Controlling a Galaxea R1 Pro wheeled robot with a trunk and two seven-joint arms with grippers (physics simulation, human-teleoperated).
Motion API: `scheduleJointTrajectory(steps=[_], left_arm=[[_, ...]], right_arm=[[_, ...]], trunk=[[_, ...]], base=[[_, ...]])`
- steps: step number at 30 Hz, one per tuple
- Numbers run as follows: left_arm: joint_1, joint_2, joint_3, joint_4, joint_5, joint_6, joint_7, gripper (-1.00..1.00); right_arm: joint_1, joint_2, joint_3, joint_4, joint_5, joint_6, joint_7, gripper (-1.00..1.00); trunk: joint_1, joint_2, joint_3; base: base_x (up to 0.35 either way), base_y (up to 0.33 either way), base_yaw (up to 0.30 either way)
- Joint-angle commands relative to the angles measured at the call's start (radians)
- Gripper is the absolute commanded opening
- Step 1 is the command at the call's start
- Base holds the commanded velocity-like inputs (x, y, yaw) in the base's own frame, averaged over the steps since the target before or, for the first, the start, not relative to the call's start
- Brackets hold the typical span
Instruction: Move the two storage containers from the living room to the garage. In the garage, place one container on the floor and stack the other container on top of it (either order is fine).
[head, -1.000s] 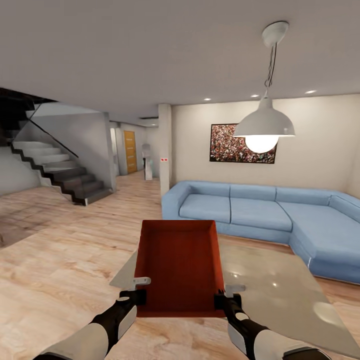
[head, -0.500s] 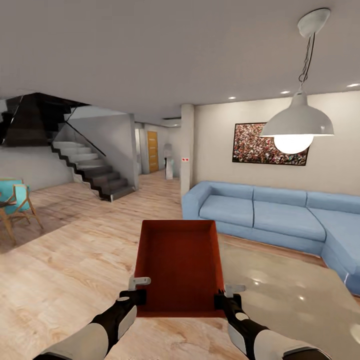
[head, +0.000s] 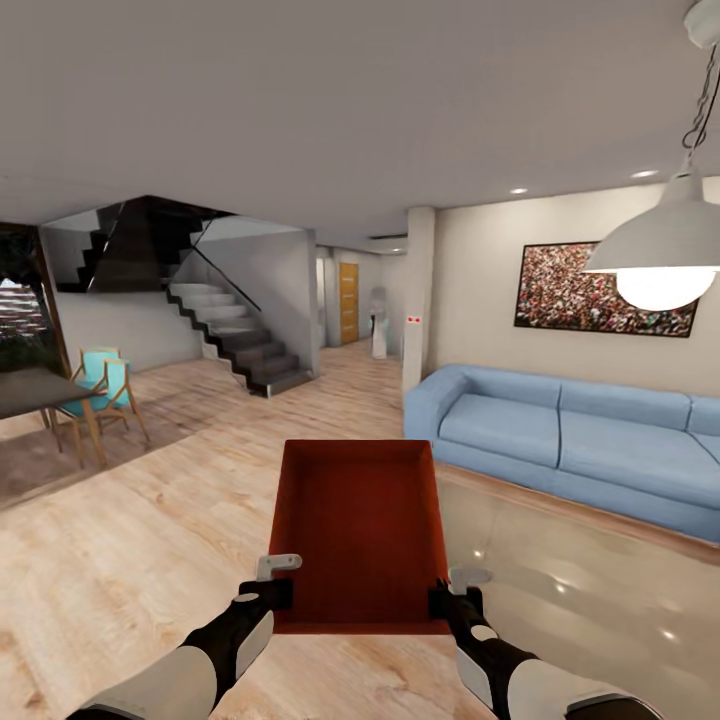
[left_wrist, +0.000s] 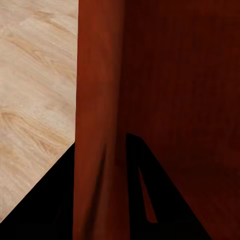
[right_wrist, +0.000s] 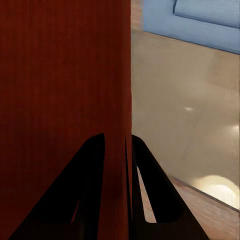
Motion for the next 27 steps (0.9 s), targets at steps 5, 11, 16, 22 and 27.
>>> scheduleJointTrajectory(steps=[5, 11, 16, 22, 27], left_arm=[[-0.001, 0.01, 0.08, -0.006, -0.013, -0.059, 0.014, -1.0], [-0.001, 0.011, 0.08, -0.007, -0.013, -0.059, 0.014, -1.0], [-0.001, 0.014, 0.079, -0.008, -0.013, -0.059, 0.014, -1.0], [-0.001, 0.016, 0.08, -0.008, -0.013, -0.059, 0.014, -1.0], [-0.001, 0.016, 0.08, -0.008, -0.013, -0.059, 0.014, -1.0]], right_arm=[[0.001, 0.0, -0.008, 0.008, -0.015, -0.005, 0.001, -1.0], [0.001, 0.0, -0.008, 0.008, -0.015, -0.005, 0.001, -1.0], [0.001, 0.0, -0.008, 0.008, -0.015, -0.005, 0.001, -1.0], [0.001, 0.0, -0.008, 0.008, -0.014, -0.005, 0.001, -1.0], [0.001, 0.0, -0.008, 0.008, -0.015, -0.005, 0.001, -1.0]], trunk=[[0.0, -0.001, 0.0], [0.0, -0.001, 0.0], [0.0, -0.001, 0.0], [0.0, -0.001, 0.0], [0.0, -0.001, 0.0]], base=[[0.0, 0.0, 0.3], [0.0, 0.0, 0.3], [0.0, 0.0, 0.3], [0.0, 0.0, 0.3], [0.0, 0.0, 0.3]])
